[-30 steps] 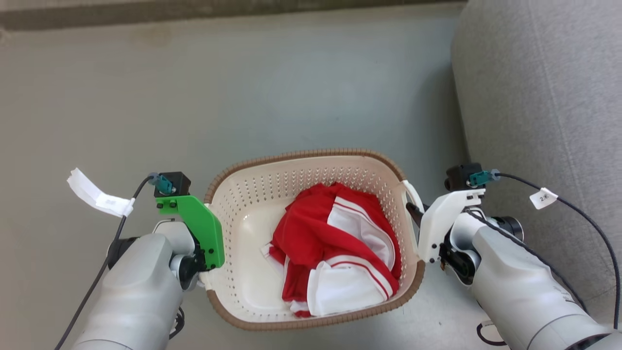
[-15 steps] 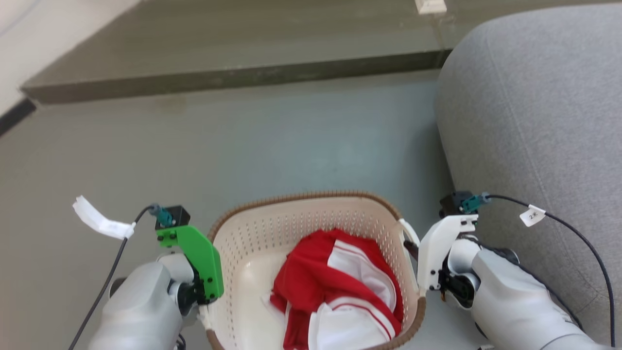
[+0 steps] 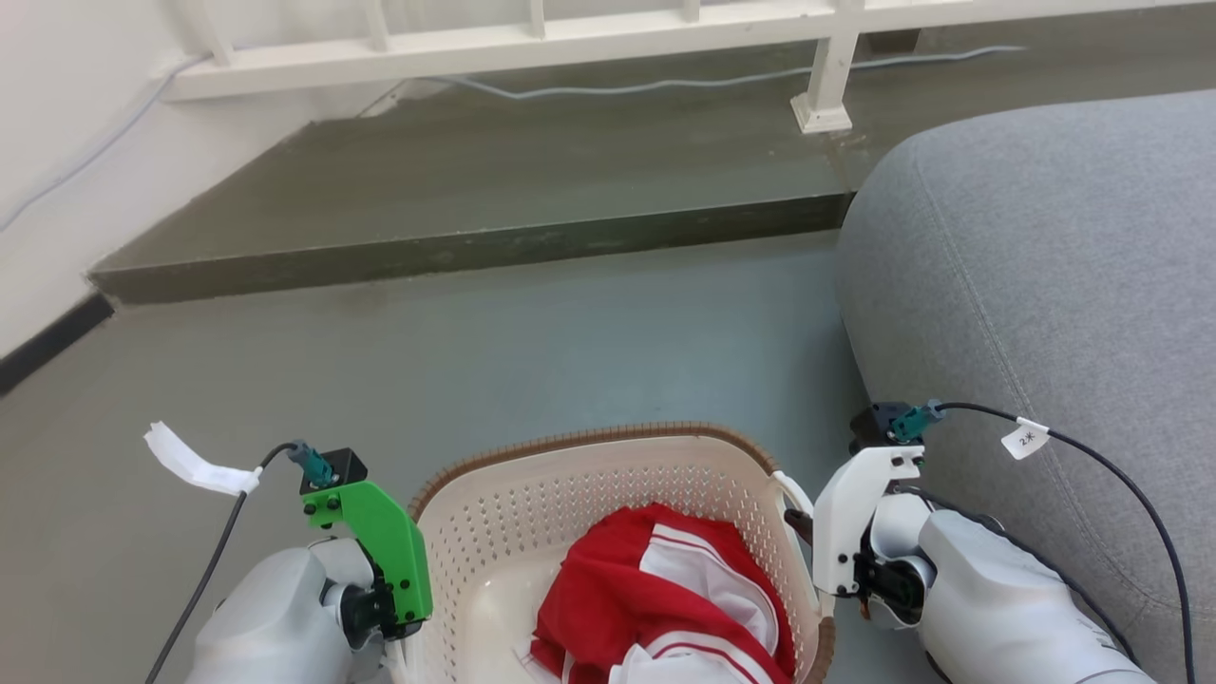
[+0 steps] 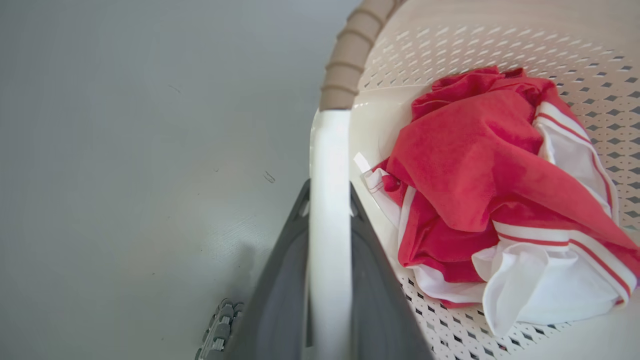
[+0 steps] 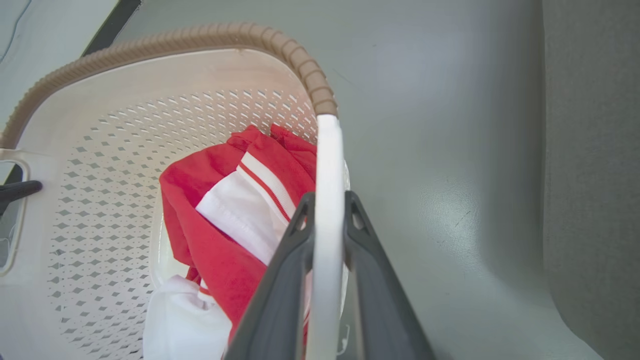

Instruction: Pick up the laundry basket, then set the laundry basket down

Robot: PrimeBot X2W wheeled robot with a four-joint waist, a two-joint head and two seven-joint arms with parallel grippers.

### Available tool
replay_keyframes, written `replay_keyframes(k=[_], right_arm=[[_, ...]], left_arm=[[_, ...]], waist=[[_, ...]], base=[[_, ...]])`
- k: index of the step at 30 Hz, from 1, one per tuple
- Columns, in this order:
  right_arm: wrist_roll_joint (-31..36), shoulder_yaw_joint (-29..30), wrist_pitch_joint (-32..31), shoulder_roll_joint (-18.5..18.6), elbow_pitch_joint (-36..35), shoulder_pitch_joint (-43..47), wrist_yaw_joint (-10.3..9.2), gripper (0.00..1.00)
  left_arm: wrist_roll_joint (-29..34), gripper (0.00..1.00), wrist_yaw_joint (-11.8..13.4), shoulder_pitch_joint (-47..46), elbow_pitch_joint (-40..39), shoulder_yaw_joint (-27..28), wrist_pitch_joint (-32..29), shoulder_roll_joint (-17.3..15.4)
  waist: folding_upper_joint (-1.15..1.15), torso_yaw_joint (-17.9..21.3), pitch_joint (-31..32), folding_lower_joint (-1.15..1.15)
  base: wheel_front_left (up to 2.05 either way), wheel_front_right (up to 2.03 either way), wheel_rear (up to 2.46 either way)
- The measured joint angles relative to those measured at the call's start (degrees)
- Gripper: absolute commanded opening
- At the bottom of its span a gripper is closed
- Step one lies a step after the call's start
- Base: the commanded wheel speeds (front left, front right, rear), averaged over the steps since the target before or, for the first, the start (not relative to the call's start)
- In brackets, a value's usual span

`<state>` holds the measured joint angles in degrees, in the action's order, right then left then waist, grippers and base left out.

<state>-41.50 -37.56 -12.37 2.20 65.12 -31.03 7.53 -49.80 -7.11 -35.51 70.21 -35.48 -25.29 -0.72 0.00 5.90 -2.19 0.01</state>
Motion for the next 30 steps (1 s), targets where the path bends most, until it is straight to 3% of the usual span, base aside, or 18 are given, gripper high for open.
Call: replay_keyframes(k=[30], right_arm=[[-3.45, -1.88, -1.30, 0.00, 0.16, 1.07, 0.00, 0.00]], left_arm=[[-1.96, 0.00, -0.01, 1.61, 1.14, 0.09, -2.15, 0.01]], waist=[[0.00, 0.80, 2.90, 0.00]], base=[[0.00, 0.00, 0.00]])
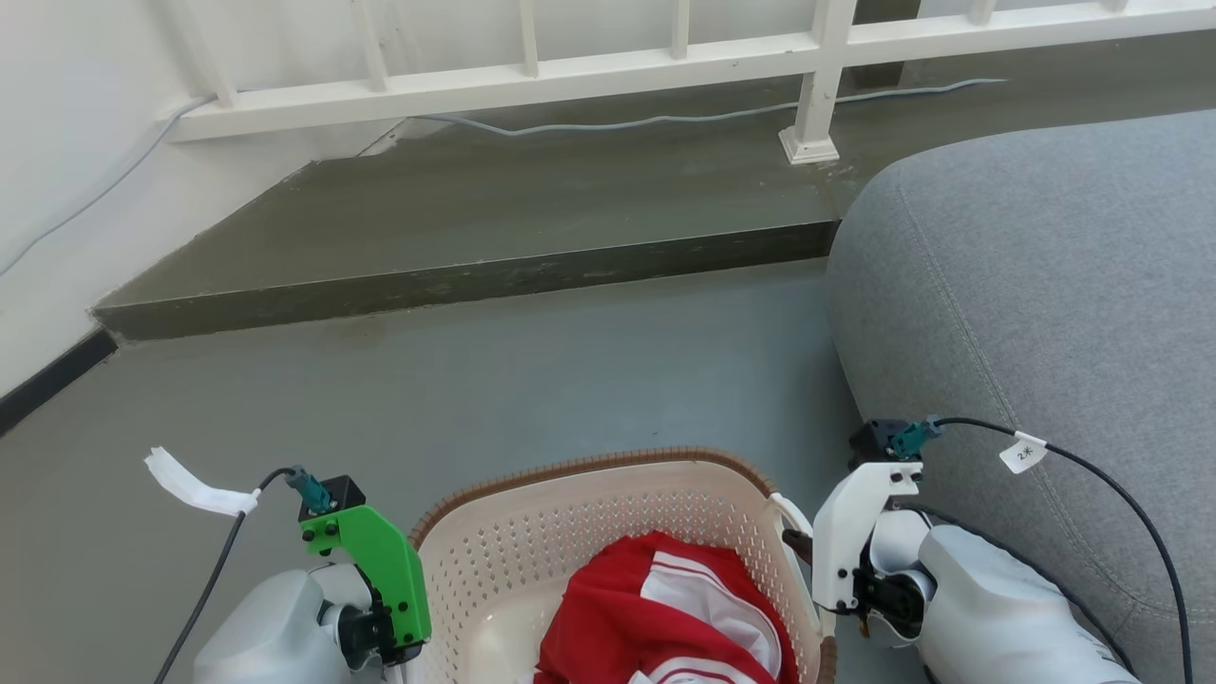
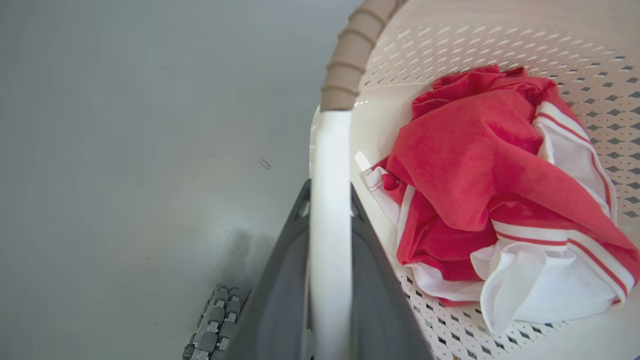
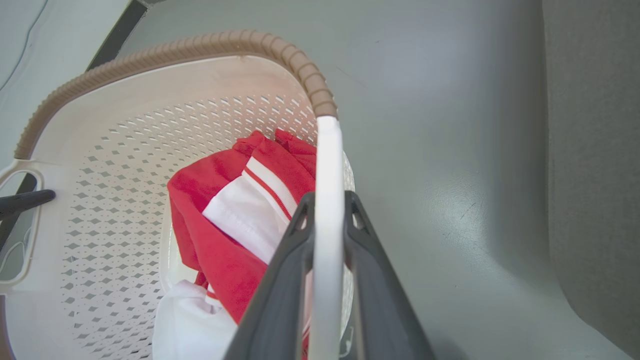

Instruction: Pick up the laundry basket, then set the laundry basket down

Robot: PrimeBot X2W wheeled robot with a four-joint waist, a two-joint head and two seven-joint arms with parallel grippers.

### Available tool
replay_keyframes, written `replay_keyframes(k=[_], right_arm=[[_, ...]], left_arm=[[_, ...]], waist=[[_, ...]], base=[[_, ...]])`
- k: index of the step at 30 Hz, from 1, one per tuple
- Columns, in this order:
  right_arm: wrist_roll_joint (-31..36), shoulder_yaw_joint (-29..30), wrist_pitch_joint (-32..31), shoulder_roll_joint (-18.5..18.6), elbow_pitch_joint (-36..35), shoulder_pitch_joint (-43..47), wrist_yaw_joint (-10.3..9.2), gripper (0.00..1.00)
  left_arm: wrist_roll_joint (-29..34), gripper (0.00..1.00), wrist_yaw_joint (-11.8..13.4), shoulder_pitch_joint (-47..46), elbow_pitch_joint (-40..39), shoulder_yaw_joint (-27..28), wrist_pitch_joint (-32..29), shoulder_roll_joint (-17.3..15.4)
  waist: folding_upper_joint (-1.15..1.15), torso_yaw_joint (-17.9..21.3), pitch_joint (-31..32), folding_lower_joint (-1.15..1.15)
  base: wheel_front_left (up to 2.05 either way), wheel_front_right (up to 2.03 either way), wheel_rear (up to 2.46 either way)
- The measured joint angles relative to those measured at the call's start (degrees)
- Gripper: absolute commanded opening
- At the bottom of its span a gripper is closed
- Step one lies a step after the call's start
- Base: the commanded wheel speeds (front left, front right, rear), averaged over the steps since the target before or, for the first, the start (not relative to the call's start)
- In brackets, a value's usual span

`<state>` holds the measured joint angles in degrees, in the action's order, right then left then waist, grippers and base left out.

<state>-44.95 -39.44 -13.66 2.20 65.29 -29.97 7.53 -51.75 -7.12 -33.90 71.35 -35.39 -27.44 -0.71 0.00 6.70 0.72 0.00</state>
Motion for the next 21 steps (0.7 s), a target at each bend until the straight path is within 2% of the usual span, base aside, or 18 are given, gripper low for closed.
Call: replay_keyframes(k=[21], right_arm=[[-1.29, -0.98, 1.30, -0.03, 0.23, -0.08, 0.00, 0.00]], left_arm=[[0.02, 0.00, 0.00, -0.02, 0.32, -0.38, 1.35, 0.00]], waist=[[0.00, 0.11, -0.38, 0.00]], base=[[0.00, 0.00, 0.00]])
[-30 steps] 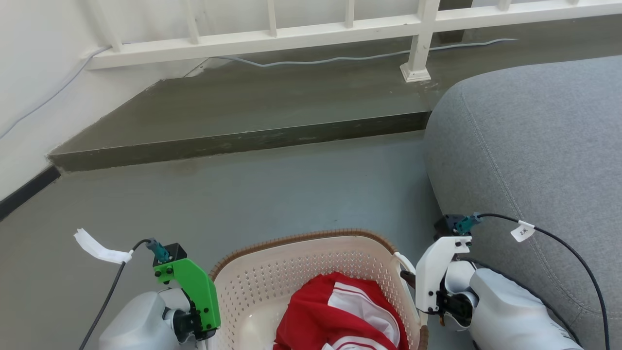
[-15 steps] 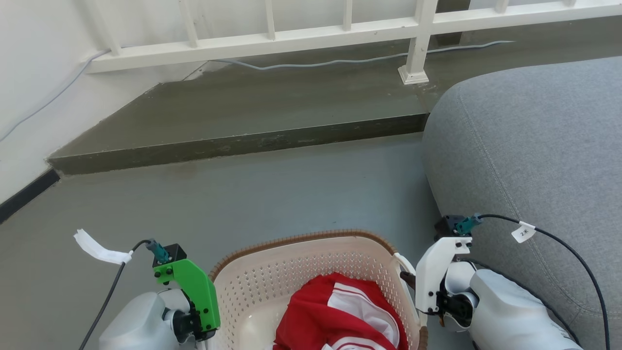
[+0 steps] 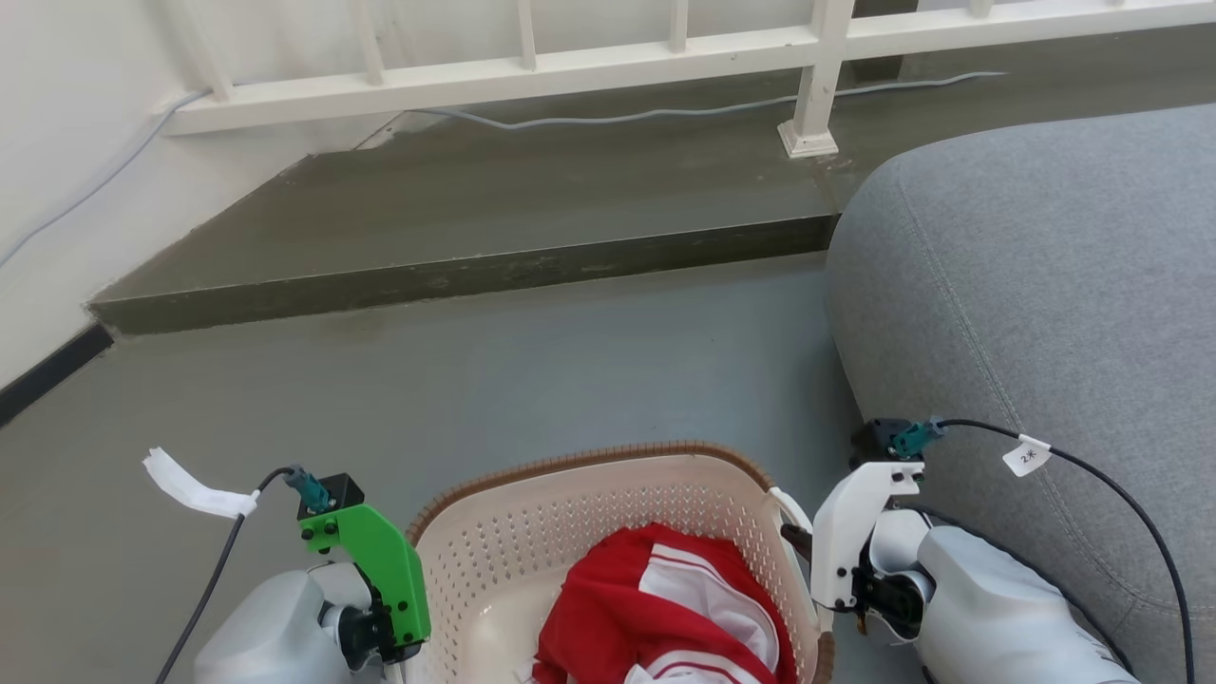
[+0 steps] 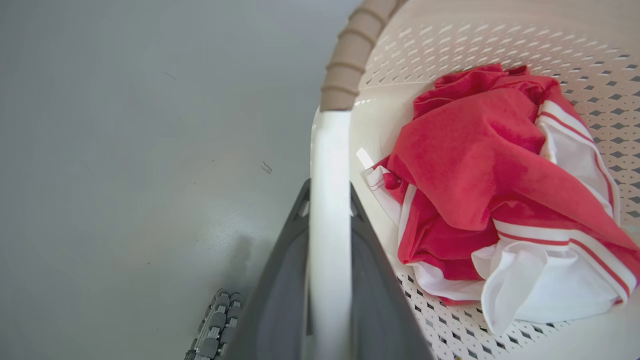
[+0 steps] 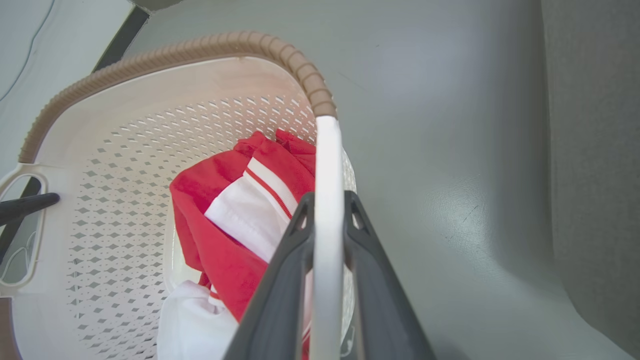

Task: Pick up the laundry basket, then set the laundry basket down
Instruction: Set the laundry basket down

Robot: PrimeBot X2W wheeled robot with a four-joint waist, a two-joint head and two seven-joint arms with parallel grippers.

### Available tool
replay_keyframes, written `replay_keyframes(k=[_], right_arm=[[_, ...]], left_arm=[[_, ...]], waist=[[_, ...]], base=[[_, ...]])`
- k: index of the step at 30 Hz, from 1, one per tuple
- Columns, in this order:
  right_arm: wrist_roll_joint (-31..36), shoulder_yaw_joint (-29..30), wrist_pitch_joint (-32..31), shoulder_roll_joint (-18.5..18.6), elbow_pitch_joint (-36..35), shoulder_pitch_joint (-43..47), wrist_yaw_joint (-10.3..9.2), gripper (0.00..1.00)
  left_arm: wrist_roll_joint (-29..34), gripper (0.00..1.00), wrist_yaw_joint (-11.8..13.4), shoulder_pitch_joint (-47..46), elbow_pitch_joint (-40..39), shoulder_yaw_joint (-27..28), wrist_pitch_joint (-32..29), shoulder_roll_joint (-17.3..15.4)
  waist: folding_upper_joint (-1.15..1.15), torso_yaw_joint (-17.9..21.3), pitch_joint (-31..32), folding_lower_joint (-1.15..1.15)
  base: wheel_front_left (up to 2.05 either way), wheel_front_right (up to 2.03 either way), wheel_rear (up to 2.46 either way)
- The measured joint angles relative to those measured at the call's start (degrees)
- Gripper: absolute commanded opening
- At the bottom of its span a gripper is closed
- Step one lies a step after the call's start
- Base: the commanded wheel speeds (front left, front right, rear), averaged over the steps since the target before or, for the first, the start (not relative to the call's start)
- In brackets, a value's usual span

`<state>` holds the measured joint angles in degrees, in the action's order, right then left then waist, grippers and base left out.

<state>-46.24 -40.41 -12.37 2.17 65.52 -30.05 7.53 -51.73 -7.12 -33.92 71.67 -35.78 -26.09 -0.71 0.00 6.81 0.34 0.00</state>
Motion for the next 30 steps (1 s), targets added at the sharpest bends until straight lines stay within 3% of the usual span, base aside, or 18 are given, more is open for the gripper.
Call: replay_keyframes(k=[14, 30], right_arm=[[0.40, 0.08, 6.61, 0.08, 0.32, -1.97, 0.01, 0.00], [2.04, -2.25, 10.40, 1.40, -0.80, -7.95, -0.04, 0.00]], left_arm=[[1.81, 0.00, 0.90, -2.74, -1.01, -1.19, 6.06, 0.04], [4.23, 0.00, 3.12, -8.84, -3.90, -3.03, 13.04, -0.09]], waist=[[0.00, -0.43, -4.16, 0.00], [0.00, -2.96, -14.48, 0.00]], base=[[0.00, 0.00, 0.00], [0.00, 0.00, 0.00]])
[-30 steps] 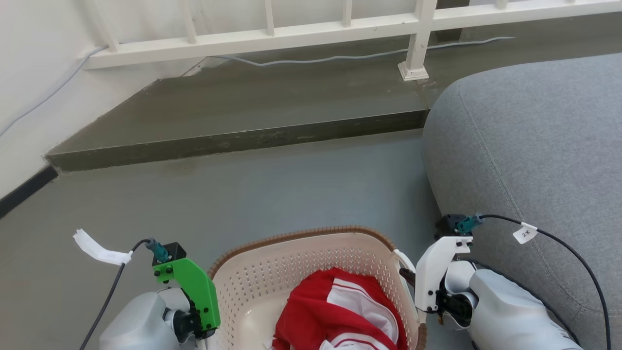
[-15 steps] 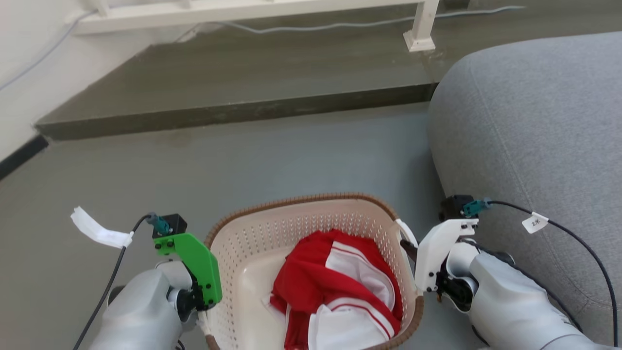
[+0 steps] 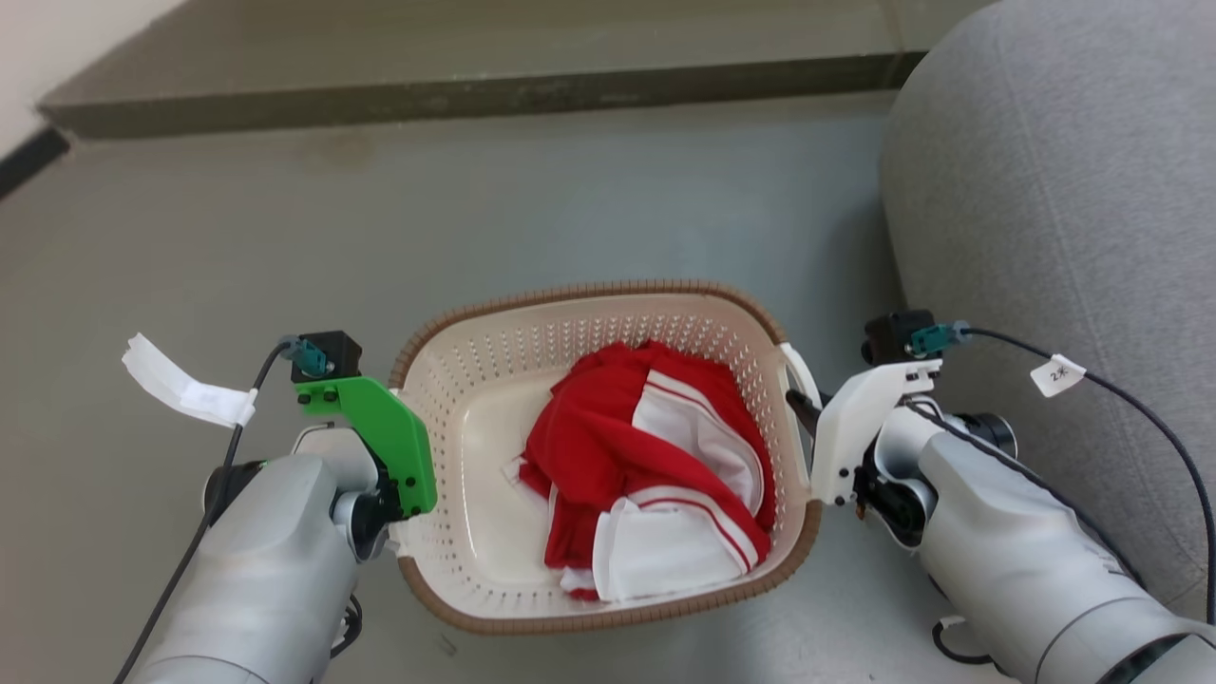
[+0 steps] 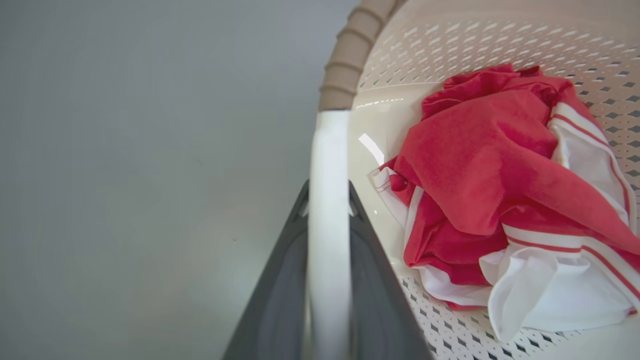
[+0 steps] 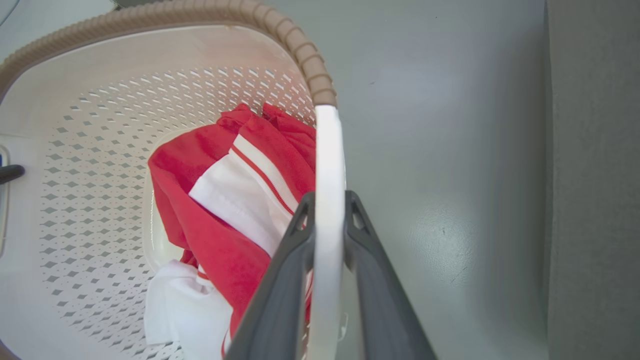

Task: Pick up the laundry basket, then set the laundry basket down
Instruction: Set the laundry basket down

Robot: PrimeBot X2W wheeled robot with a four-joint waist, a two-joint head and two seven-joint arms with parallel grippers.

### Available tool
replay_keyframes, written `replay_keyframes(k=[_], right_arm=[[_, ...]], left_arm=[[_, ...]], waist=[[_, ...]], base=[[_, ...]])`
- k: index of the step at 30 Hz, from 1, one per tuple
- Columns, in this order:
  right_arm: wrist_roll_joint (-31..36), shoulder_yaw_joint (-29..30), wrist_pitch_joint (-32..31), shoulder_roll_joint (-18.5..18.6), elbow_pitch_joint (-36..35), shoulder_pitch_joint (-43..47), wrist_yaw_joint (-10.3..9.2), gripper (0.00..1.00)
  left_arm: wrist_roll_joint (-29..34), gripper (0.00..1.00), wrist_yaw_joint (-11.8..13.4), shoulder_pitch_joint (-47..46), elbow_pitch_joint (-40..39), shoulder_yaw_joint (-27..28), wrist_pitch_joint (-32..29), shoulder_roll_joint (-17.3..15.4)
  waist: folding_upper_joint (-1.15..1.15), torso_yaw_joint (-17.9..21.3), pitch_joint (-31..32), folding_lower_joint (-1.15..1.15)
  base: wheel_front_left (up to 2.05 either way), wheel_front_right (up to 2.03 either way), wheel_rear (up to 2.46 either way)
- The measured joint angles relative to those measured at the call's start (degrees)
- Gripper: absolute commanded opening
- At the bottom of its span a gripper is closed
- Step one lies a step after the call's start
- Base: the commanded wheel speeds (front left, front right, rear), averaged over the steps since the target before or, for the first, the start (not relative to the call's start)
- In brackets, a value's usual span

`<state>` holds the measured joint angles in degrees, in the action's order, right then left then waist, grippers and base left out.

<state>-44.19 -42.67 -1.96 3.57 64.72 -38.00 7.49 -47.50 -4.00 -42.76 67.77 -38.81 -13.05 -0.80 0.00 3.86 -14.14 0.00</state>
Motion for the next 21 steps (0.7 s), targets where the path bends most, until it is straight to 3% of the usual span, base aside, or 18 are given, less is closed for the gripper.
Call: replay_keyframes(k=[21], right_arm=[[1.38, -0.22, 4.48, 2.27, -0.10, -8.96, 0.00, 0.00]], left_arm=[[2.99, 0.00, 2.01, -7.14, -3.67, -2.40, 8.13, -0.16]], waist=[[0.00, -2.49, -17.32, -0.01]], base=[[0.00, 0.00, 0.00]])
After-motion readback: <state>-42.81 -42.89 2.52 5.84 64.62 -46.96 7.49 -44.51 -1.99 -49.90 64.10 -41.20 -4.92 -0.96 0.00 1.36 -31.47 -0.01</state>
